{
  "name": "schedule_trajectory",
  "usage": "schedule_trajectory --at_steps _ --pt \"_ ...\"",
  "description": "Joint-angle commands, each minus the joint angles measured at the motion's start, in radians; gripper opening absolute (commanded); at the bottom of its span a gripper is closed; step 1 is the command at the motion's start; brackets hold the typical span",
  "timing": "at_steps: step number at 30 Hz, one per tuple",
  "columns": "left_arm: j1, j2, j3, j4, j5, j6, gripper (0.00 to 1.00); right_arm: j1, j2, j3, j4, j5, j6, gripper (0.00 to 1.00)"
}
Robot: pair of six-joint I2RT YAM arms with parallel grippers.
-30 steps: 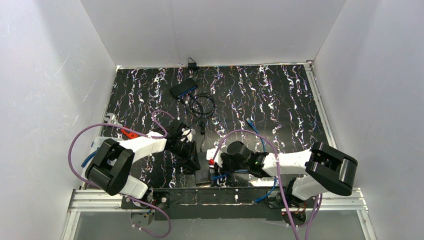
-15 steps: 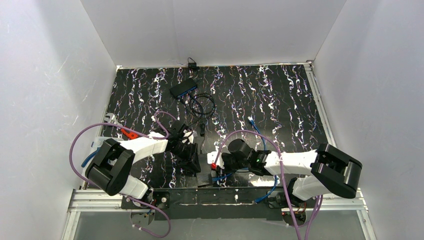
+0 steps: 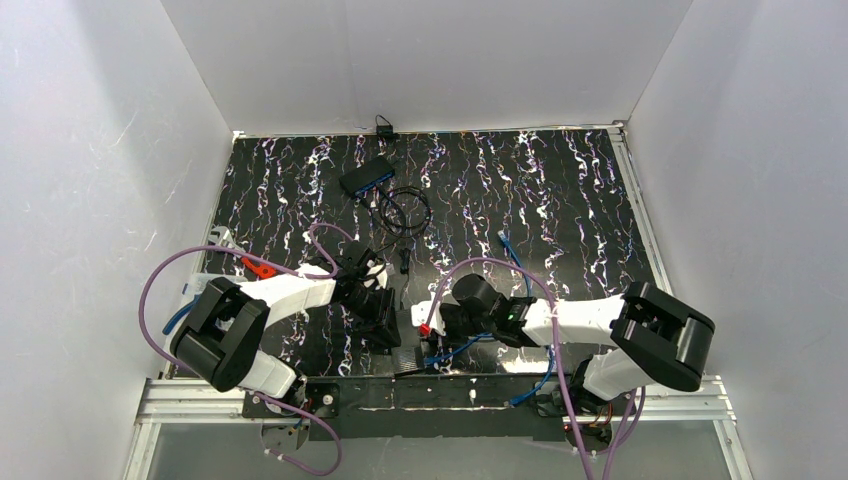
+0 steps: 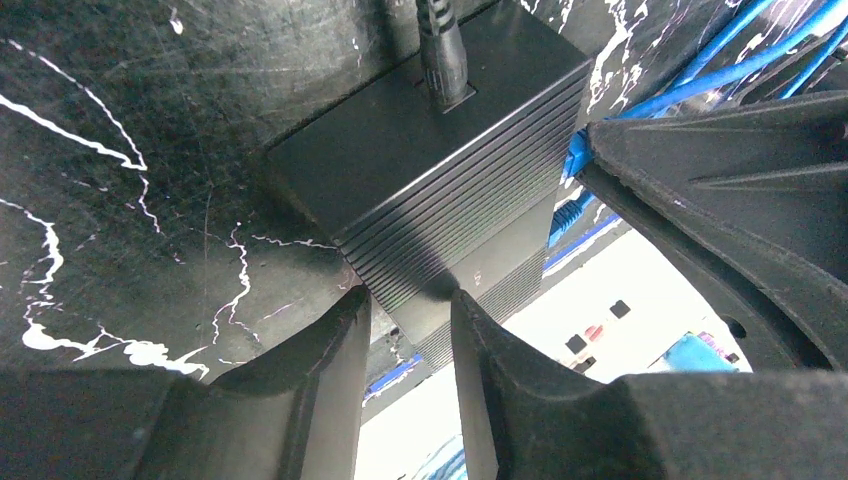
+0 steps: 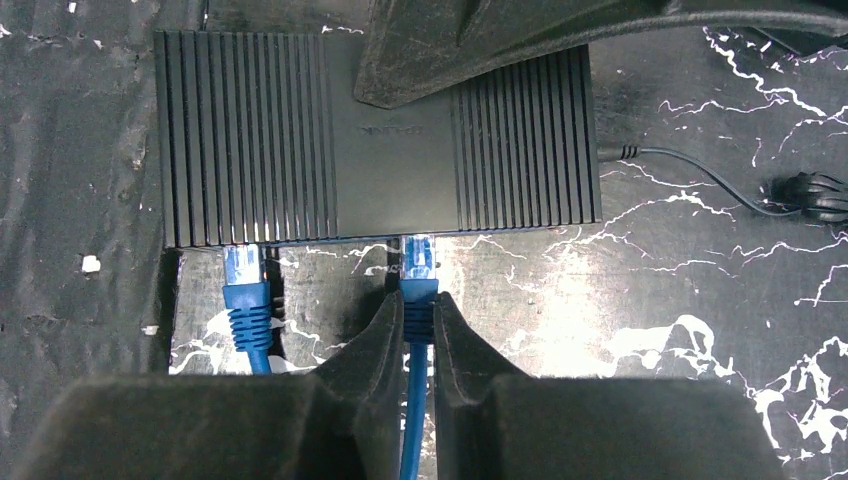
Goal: Insert the plug into the switch port
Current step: Insert the connector into the switch port.
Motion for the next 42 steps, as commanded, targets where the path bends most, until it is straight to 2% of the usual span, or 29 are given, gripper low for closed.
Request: schedule_trajectory --at_steps 1,21,30,42 --pt "-0.023 -0.018 0.025 0.034 0.008 0.014 0.3 0.011 0.011 0.063 0.185 -0.098 0.025 0.01" --pt "-0.063 0.002 0.051 0.049 0.014 0.033 0.29 0.002 0.01 0.111 0.25 -0.171 0.085 0.01" --pt "-0.071 -0.023 0.05 0.055 0.017 0.041 0.27 0.0 -0.015 0.128 0.169 -0.183 0.031 0.01" --pt "-0.085 -0.031 0.065 0.056 0.022 0.069 0.25 -0.013 -0.029 0.191 0.01 -0.292 -0.037 0.01"
